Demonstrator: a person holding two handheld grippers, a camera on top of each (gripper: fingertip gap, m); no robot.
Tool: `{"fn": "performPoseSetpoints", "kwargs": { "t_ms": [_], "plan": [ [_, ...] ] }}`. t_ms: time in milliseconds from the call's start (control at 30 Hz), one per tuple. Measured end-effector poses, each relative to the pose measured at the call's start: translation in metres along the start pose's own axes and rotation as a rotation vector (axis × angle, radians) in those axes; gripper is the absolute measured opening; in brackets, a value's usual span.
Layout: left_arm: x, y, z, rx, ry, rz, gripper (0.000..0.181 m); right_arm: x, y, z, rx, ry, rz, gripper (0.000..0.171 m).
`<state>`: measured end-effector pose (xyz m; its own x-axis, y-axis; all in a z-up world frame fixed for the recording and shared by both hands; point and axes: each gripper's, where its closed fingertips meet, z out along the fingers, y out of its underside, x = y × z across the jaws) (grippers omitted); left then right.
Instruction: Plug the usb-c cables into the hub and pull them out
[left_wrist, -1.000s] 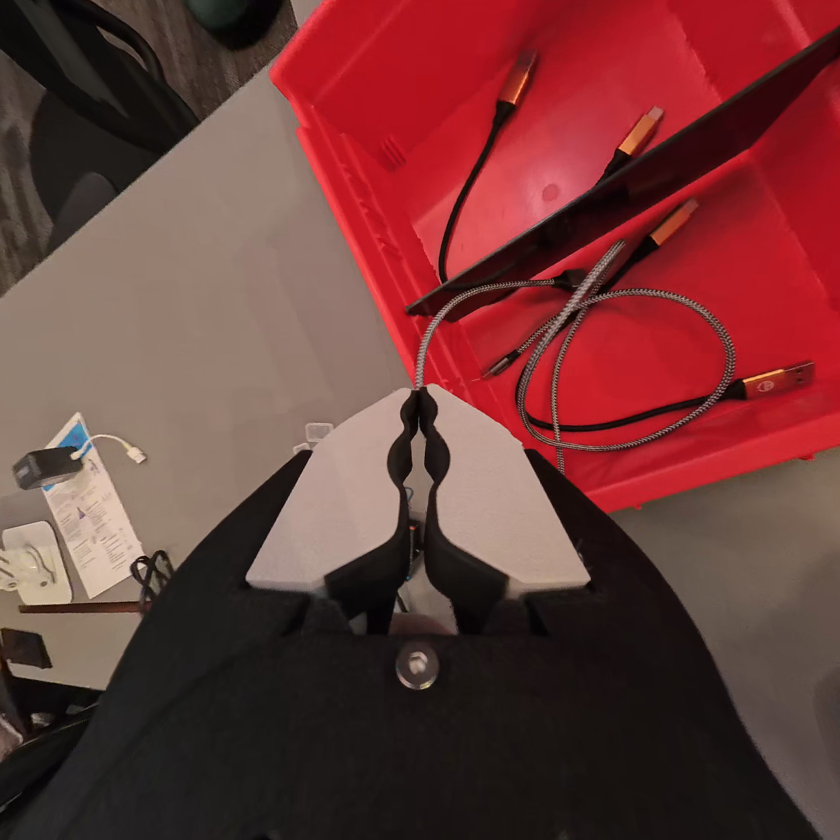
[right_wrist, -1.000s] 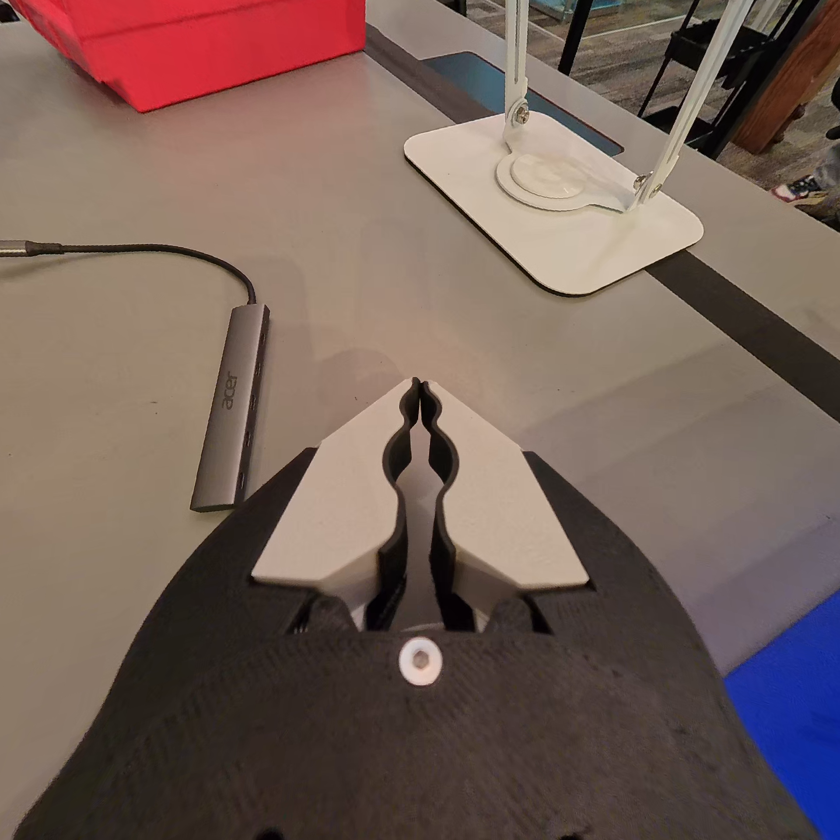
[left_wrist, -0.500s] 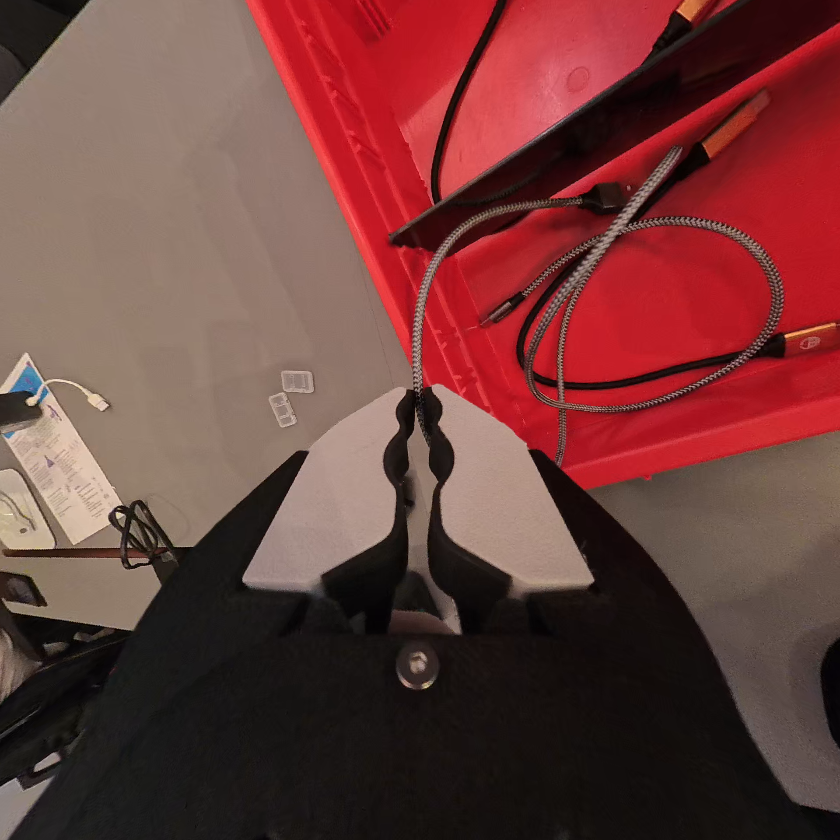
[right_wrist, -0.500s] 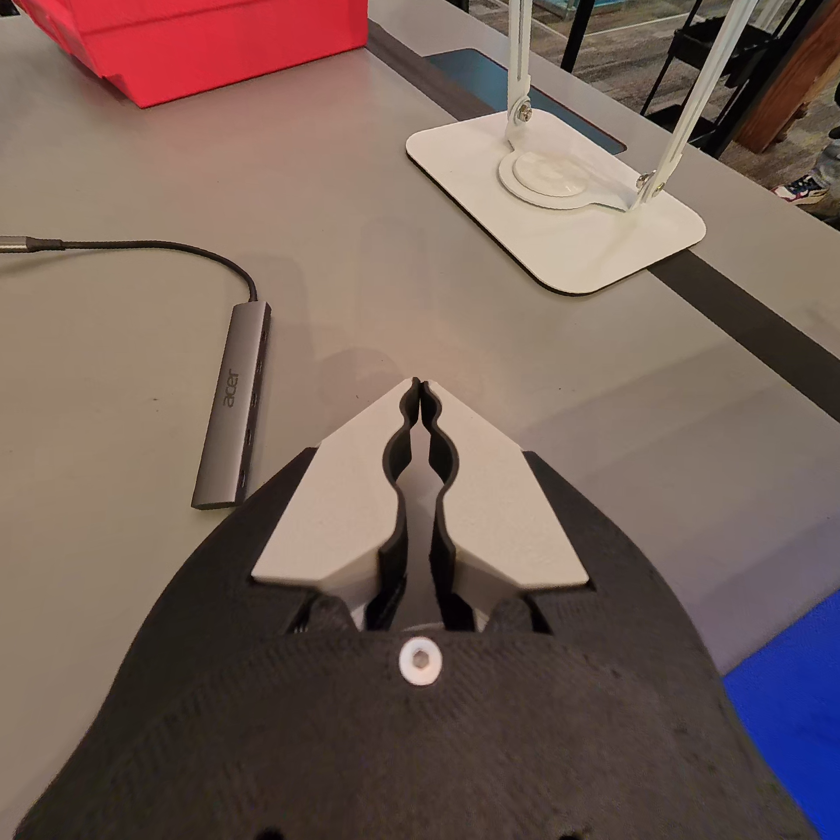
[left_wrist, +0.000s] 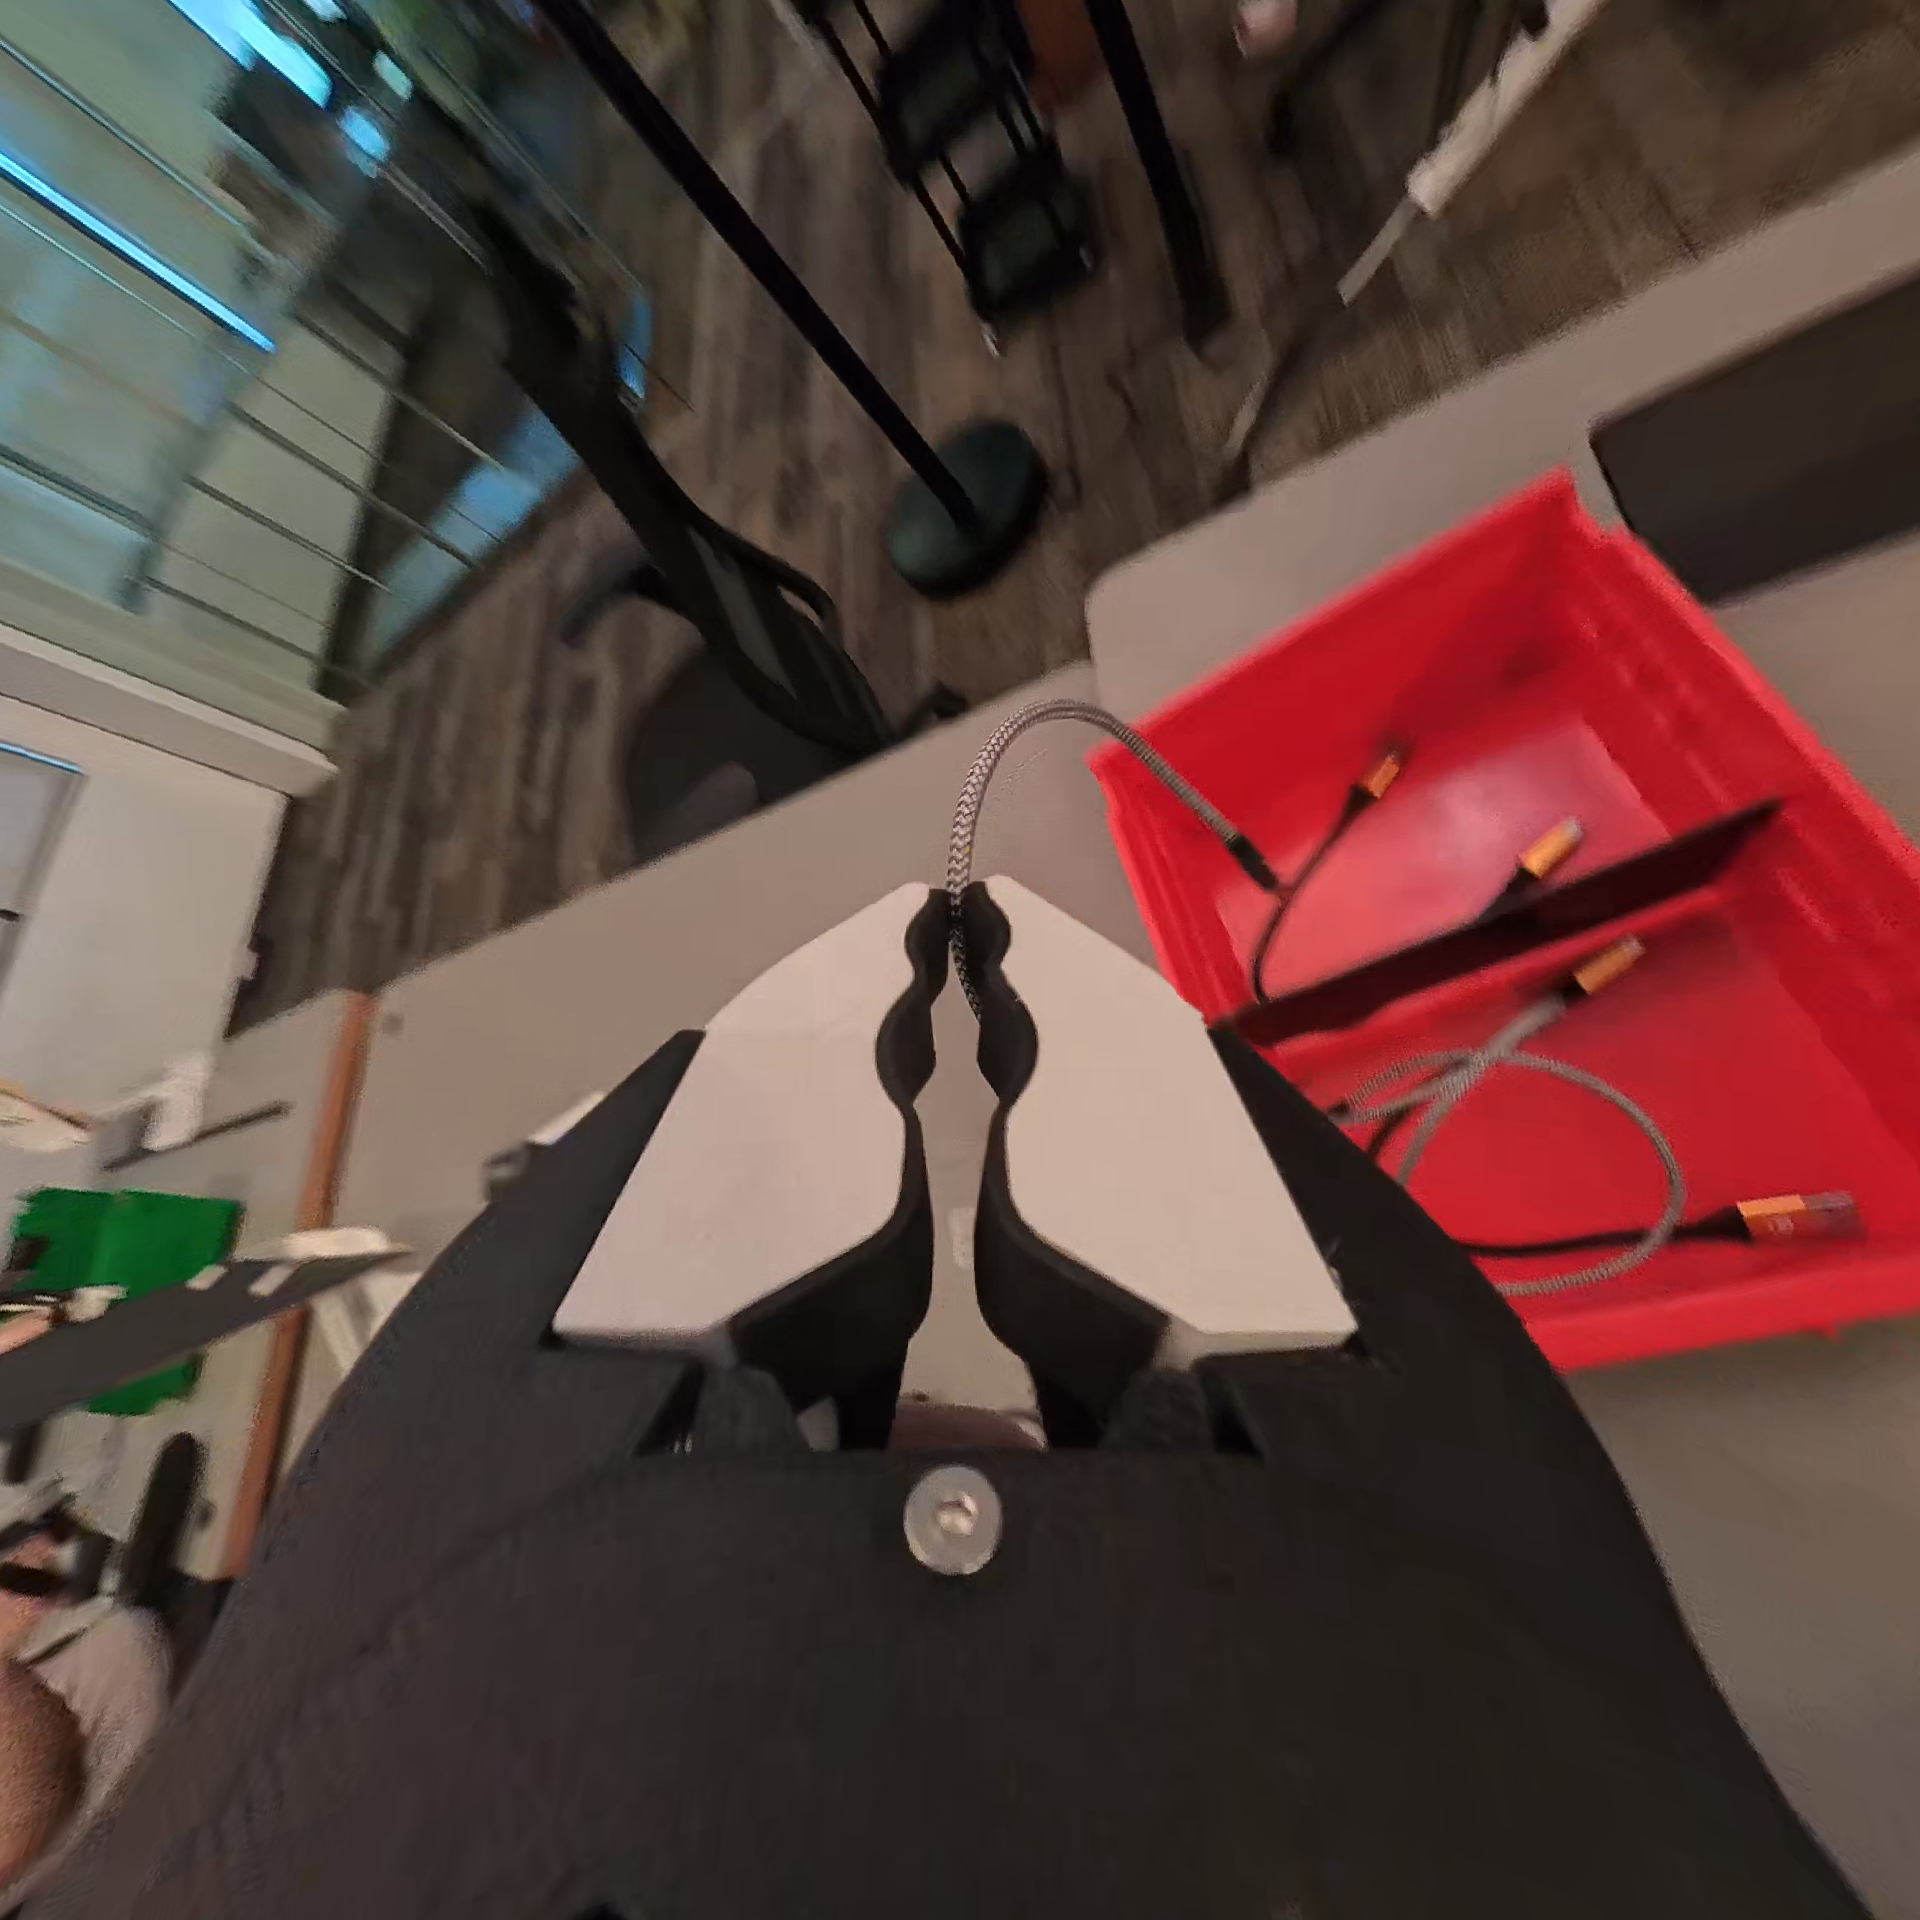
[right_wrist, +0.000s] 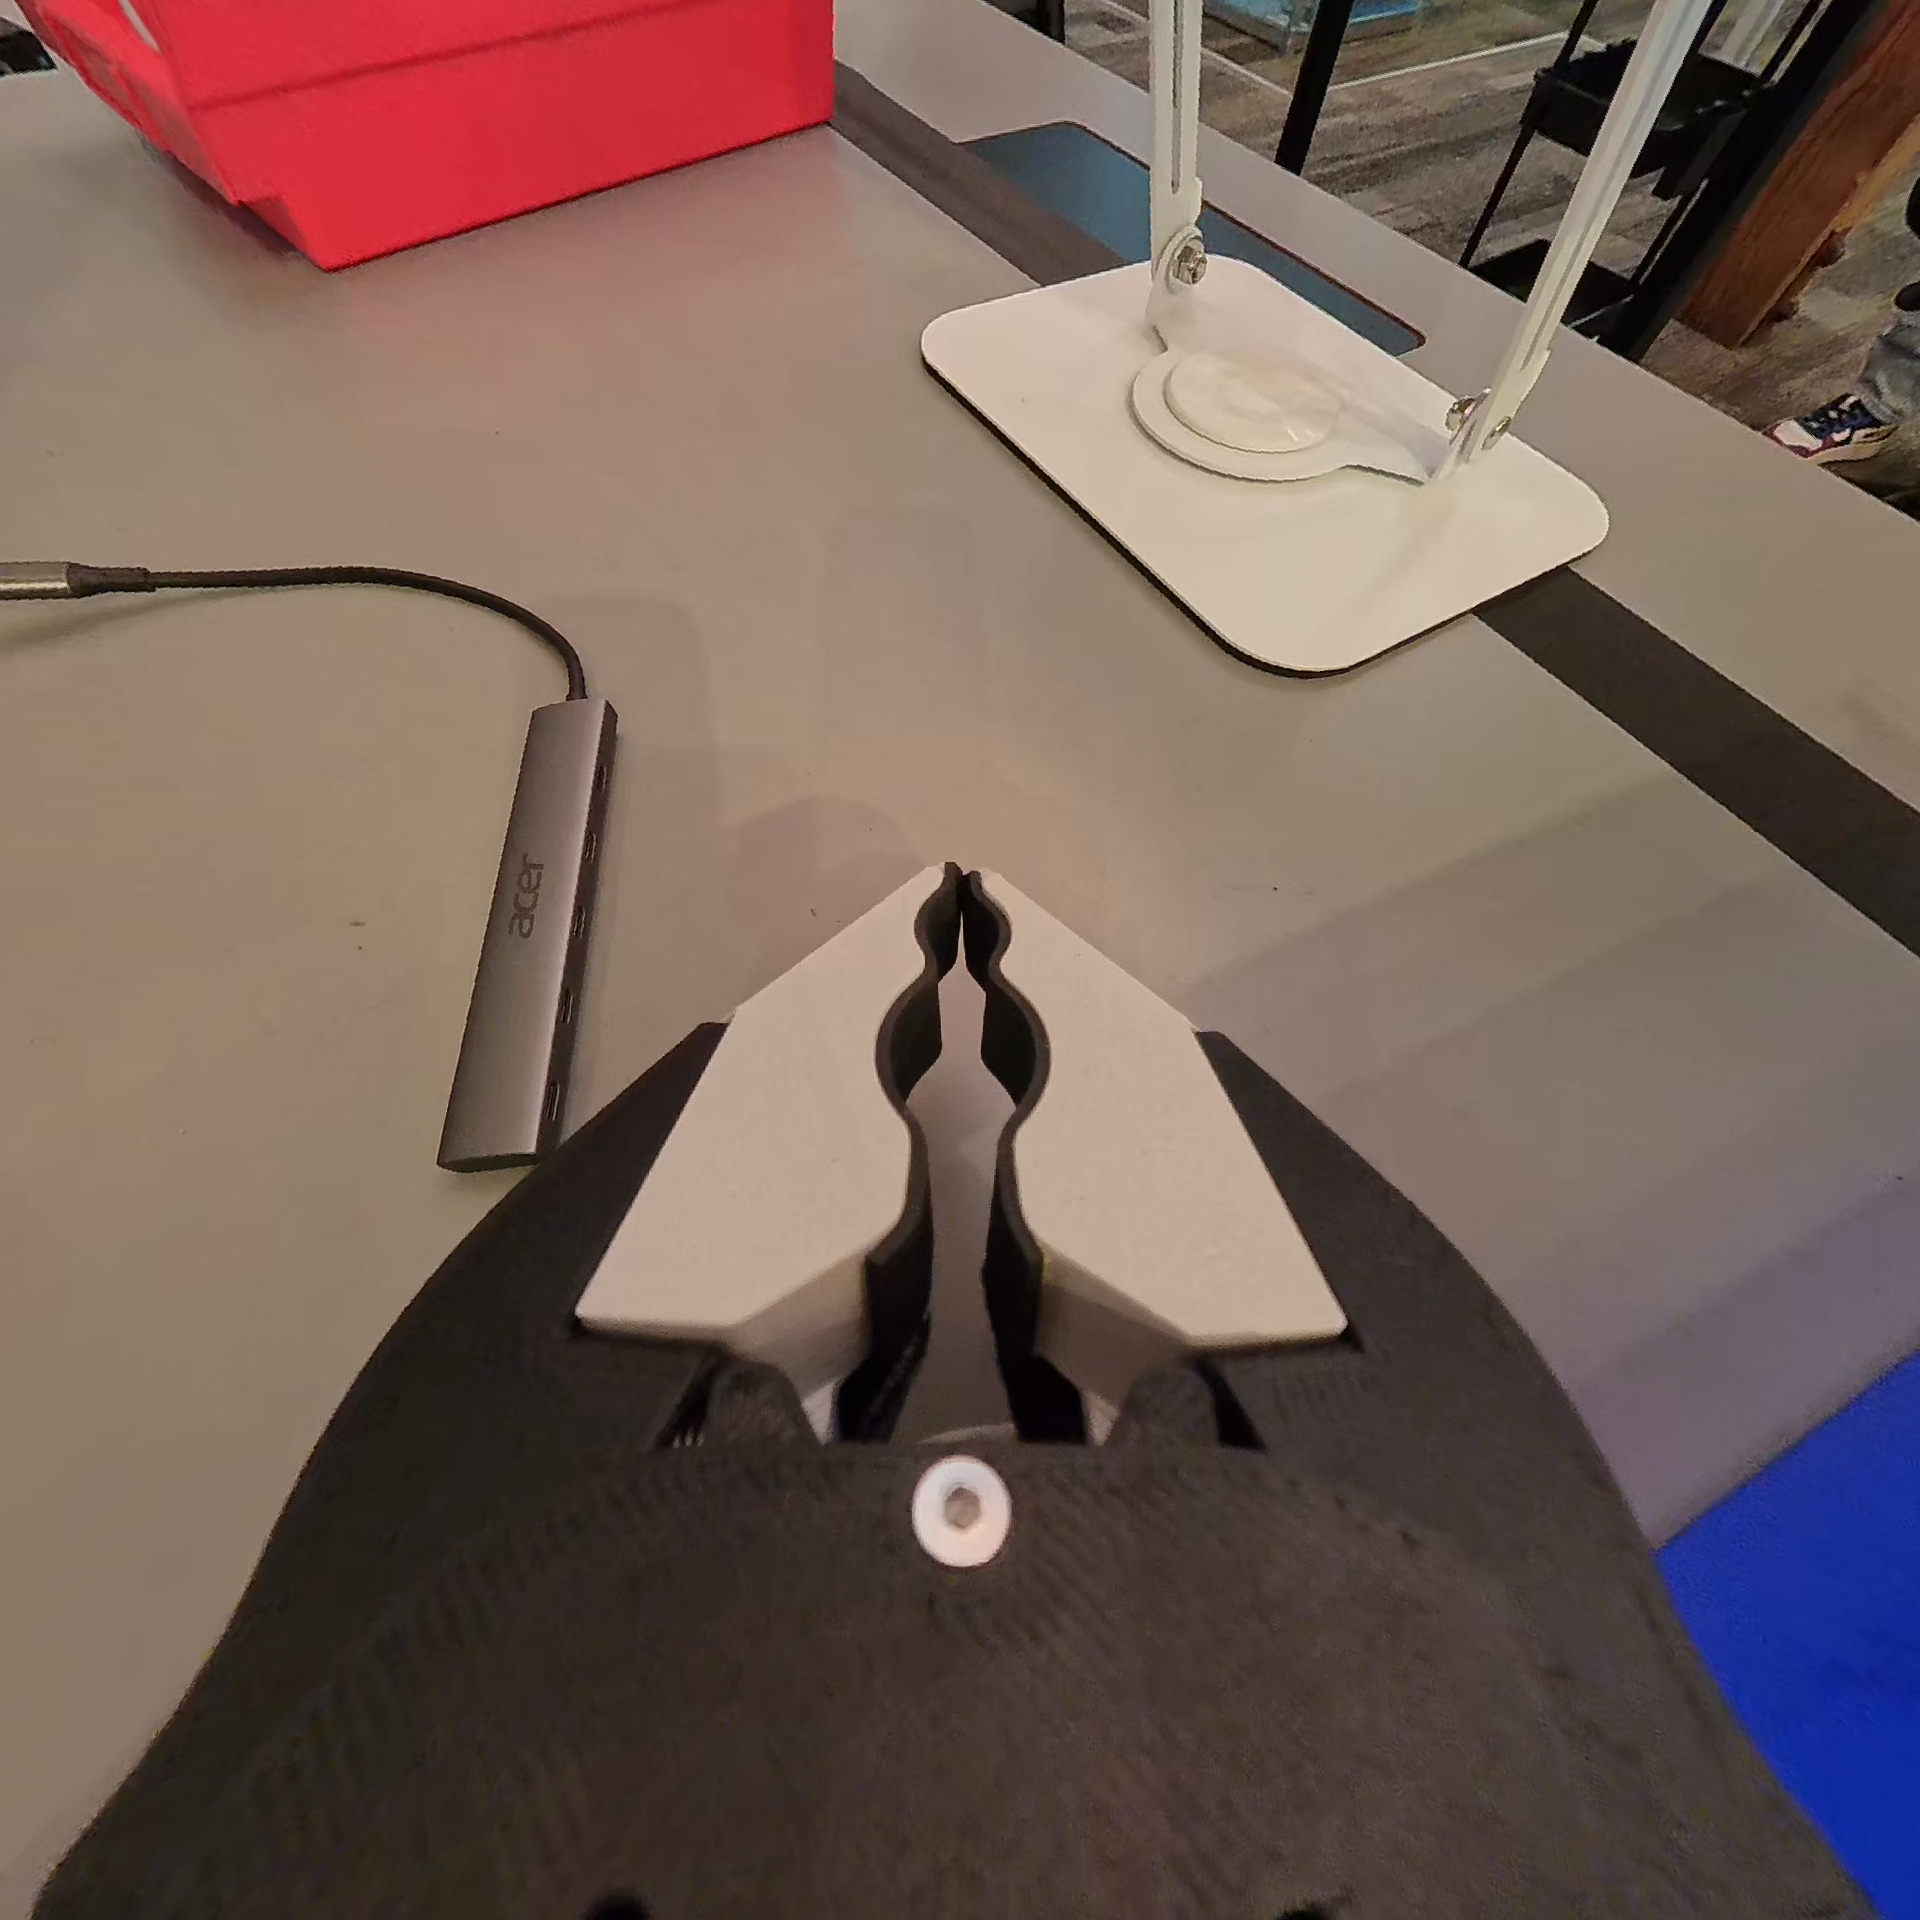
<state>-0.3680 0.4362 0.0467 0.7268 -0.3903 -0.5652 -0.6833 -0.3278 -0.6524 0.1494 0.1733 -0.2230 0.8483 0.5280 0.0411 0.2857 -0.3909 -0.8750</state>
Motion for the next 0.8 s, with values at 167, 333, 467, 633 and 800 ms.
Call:
{"fn": "performPoseSetpoints", "kwargs": {
  "t_ms": [167, 333, 467, 633, 800],
  "plan": [
    [-0.06, -0.107, -0.084, 0.225, -0.144, 0.018, 0.003, 0.0, 0.0, 0.0, 0.001, 0.002, 0.001, 0.0],
    [-0.073, -0.2, -0.173, 0.389, -0.166, 0.081, 0.003, 0.0, -0.001, 0.0, 0.005, 0.002, 0.002, 0.0],
    [-0.035, -0.244, -0.219, 0.455, -0.082, 0.167, 0.003, 0.0, -0.001, 0.0, 0.006, -0.001, 0.0, 0.0],
    [0.052, -0.257, -0.228, 0.498, 0.147, 0.243, 0.004, -0.001, -0.001, 0.0, 0.005, -0.005, -0.001, 0.0],
    [0.137, -0.234, -0.202, 0.5, 0.422, 0.265, 0.003, 0.002, 0.0, -0.002, 0.006, 0.0, 0.006, 0.0]
  ]
}}
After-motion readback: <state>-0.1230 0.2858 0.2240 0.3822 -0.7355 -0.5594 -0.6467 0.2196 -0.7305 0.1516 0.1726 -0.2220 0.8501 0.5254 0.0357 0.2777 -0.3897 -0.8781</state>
